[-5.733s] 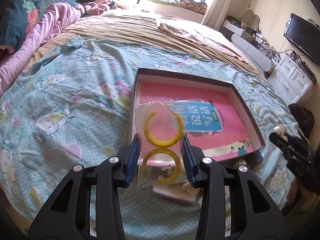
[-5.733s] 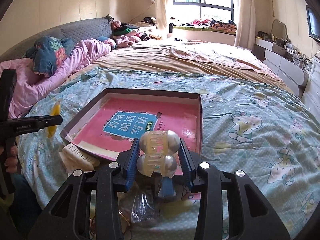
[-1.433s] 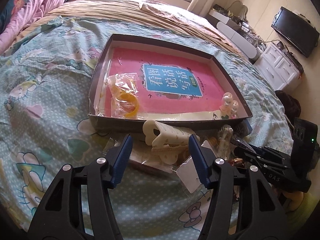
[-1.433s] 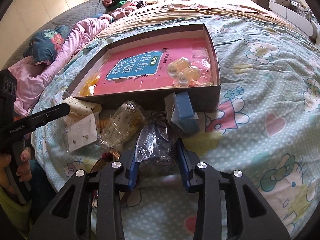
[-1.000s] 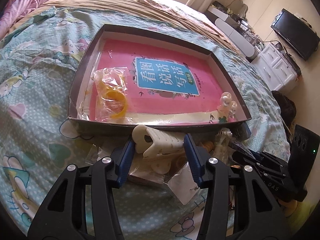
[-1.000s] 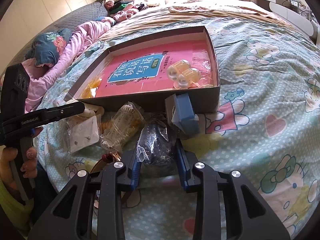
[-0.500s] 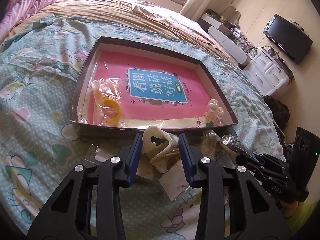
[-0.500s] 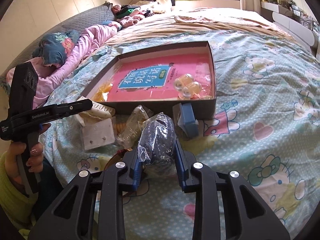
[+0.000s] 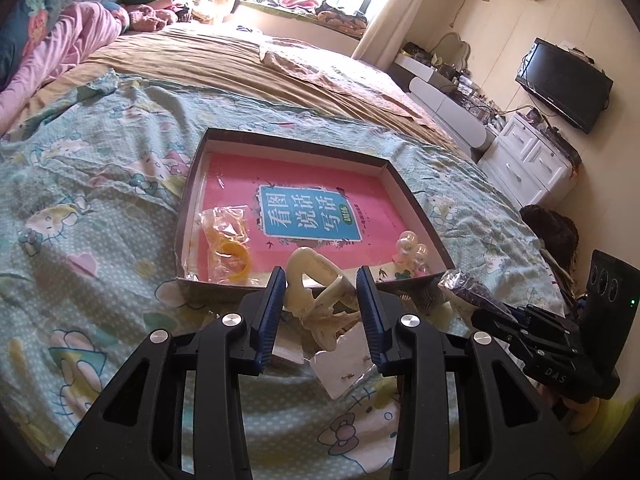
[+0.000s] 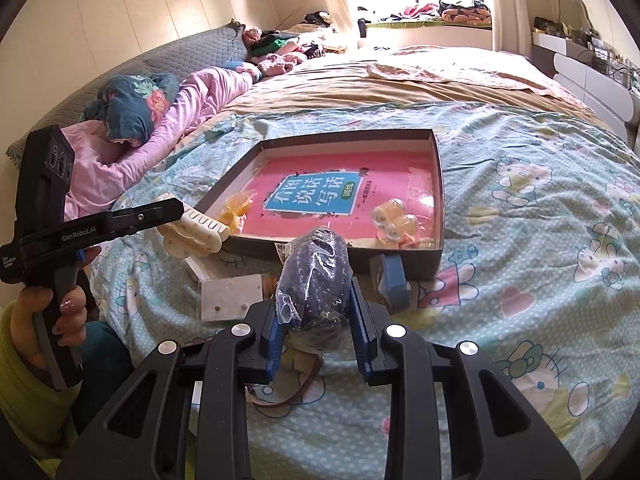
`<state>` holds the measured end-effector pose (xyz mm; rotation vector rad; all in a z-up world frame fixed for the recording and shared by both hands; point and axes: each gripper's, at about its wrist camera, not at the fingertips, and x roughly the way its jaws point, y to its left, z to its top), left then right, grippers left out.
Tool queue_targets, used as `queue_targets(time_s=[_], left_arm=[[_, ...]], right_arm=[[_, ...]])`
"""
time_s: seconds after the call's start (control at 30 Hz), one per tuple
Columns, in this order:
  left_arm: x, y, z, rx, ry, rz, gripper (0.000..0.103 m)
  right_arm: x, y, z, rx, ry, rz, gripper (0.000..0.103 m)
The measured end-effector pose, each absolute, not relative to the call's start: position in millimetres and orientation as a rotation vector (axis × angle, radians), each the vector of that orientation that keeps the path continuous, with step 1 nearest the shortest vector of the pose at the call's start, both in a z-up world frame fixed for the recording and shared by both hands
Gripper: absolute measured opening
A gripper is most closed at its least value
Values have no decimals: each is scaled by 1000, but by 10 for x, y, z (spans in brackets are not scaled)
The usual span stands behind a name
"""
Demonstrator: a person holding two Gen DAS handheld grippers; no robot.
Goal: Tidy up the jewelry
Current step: 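Lower the white hair clip into the box with the left tool while the right tool places the dark bag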
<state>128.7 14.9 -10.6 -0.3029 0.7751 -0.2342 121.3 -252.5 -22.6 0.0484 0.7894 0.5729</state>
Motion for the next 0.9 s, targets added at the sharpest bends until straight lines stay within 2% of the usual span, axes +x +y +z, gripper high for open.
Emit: queue_targets(time_s=[0.57,0.9], left_arm=[[1472,389,13,-334,725,-155,28],[1730,265,-48,-312,735,-150,28]], right_arm=[[1463,-2360,-170,46,751,590,27],[1661,-2382,-196,56,746,563,27]])
